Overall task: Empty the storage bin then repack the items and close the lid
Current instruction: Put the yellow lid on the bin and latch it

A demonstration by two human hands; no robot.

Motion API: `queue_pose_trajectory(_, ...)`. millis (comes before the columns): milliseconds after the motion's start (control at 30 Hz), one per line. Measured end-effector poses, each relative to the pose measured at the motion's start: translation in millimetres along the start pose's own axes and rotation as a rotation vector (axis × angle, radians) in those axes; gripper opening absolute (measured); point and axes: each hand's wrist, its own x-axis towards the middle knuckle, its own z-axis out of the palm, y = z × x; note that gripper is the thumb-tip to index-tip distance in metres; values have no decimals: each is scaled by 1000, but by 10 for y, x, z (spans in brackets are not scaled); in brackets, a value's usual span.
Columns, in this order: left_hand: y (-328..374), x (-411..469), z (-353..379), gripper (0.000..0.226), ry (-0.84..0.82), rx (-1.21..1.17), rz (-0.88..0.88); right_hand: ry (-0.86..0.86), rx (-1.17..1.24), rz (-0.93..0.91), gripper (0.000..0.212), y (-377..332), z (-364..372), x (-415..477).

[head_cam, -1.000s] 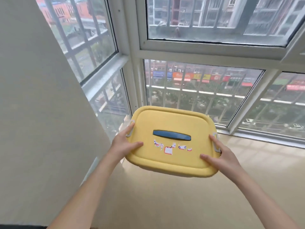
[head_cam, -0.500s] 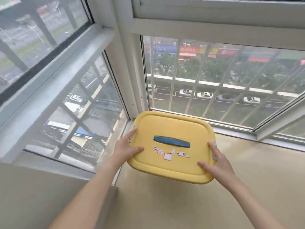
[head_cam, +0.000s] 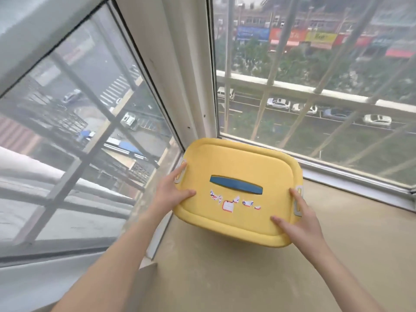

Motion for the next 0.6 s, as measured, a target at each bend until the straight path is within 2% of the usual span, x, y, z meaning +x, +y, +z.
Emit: queue_pose_trajectory(600, 157, 425, -4, 90, -46, 40, 67, 5, -15, -7, 87, -52, -5, 382)
